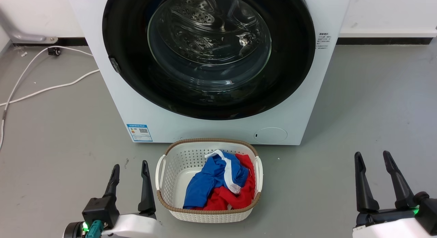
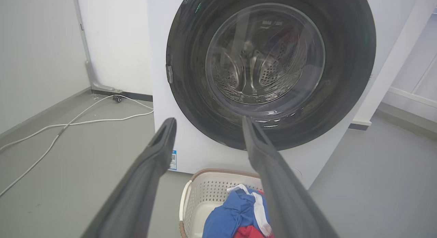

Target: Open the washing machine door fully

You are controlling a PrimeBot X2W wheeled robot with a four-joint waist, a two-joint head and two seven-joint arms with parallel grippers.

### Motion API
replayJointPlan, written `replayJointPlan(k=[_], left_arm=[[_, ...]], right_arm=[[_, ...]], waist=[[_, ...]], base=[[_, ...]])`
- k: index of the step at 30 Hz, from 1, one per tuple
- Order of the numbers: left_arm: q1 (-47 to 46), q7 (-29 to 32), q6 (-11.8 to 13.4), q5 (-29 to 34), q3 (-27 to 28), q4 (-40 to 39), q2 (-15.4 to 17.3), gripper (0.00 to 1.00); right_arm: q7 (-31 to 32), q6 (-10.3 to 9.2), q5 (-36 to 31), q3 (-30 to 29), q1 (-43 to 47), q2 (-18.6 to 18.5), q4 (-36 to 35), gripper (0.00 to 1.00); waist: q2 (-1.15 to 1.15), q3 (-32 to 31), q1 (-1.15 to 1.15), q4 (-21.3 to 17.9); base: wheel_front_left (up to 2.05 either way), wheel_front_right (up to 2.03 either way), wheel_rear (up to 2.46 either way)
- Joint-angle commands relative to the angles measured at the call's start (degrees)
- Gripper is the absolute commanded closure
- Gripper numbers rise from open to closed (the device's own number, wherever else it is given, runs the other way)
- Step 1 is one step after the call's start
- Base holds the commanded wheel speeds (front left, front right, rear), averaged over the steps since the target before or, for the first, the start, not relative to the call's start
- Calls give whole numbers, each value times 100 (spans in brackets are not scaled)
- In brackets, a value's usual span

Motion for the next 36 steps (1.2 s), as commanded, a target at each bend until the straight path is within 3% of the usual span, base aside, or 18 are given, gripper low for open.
replayJointPlan(k=[1,25,36], left_arm=[[33,-60,24,135,6,-61,11,0],[172,-300,-41,970,16,-116,-76,0],[200,-293,-110,870,97,-66,-98,0]], right_arm=[[-58,11,-88,-20,57,-5,-64,0],[-297,6,-531,-110,202,-3,-58,0],[-284,6,-343,-143,210,-3,49,0]], waist=[[0,1,0,0],[0,7,0,27],[0,3,0,16]], base=[[0,0,0],[0,0,0],[0,0,0]])
